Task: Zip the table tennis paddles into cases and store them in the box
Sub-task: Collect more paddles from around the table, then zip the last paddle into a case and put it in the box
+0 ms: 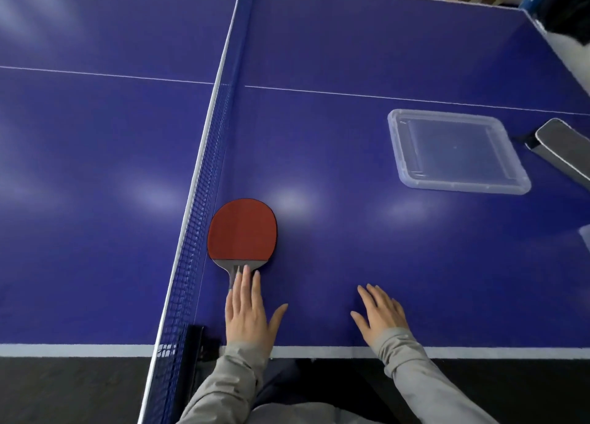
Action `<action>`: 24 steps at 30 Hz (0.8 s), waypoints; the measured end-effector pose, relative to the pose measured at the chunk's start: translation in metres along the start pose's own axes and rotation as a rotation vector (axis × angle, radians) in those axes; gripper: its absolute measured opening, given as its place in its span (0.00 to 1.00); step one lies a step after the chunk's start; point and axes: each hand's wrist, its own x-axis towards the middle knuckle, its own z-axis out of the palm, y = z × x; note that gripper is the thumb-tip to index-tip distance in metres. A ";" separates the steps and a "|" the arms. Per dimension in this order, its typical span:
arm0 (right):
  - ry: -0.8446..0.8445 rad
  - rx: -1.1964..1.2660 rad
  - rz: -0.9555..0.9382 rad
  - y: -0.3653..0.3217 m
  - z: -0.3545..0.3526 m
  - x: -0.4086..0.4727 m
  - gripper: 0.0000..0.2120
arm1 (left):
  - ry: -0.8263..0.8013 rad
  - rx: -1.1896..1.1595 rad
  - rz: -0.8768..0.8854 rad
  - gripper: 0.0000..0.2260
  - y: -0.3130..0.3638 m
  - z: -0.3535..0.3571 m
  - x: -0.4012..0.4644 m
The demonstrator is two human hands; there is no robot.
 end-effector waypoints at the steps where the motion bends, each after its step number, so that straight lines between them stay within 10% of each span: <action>1: 0.007 0.015 0.009 0.003 -0.001 -0.002 0.29 | -0.066 0.047 0.062 0.36 0.006 0.003 0.002; 9: 0.094 0.134 0.151 0.056 -0.002 -0.030 0.29 | -0.407 0.278 0.381 0.35 0.081 0.031 0.026; 24: 0.230 0.376 0.495 0.315 0.030 -0.172 0.29 | -0.499 0.335 0.765 0.31 0.378 0.124 -0.072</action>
